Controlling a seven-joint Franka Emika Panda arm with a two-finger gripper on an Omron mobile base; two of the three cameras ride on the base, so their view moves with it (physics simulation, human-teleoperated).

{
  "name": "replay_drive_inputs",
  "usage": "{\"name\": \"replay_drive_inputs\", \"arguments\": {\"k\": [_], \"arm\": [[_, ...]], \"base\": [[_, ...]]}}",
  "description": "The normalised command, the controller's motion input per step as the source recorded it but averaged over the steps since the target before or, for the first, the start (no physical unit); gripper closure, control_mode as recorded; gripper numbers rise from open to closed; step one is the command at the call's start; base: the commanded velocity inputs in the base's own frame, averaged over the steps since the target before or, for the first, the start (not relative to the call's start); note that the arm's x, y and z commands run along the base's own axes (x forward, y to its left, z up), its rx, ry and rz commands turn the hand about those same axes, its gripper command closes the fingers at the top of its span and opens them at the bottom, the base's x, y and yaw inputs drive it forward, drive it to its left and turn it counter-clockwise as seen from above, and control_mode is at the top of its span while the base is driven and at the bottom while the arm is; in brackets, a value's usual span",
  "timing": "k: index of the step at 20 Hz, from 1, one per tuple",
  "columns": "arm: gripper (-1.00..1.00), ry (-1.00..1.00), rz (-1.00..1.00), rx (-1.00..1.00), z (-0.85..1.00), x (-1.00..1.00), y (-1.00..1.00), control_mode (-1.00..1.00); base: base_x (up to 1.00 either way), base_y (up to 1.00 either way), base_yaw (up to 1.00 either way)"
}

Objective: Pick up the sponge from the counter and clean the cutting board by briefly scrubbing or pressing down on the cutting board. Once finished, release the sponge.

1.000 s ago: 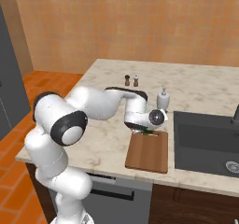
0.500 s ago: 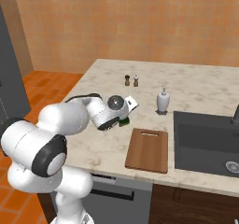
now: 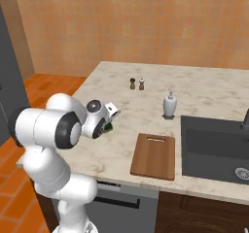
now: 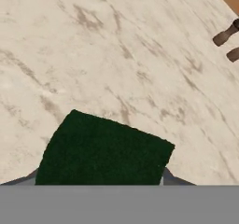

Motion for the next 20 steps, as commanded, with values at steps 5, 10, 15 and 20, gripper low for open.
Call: {"name": "replay_drive_inputs", "arguments": {"k": [5, 10, 15, 20], "arm": [[1.00, 0.10, 0.00, -0.03, -0.22, 0.14, 0.22, -1.00], [1.00, 0.04, 0.00, -0.03, -0.35, -0.01, 0.03, -1.00], [1.00, 0.01, 0.00, -0.02, -0.28, 0.00, 0.05, -1.00], [1.00, 0.00, 0.00, 0.00, -0.04, 0.00, 0.00, -1.00]], "base": [[0.00, 0.00, 0.00], [0.00, 0.00, 0.00], [0.00, 0.00, 0.00], [0.00, 0.00, 0.00]]}}
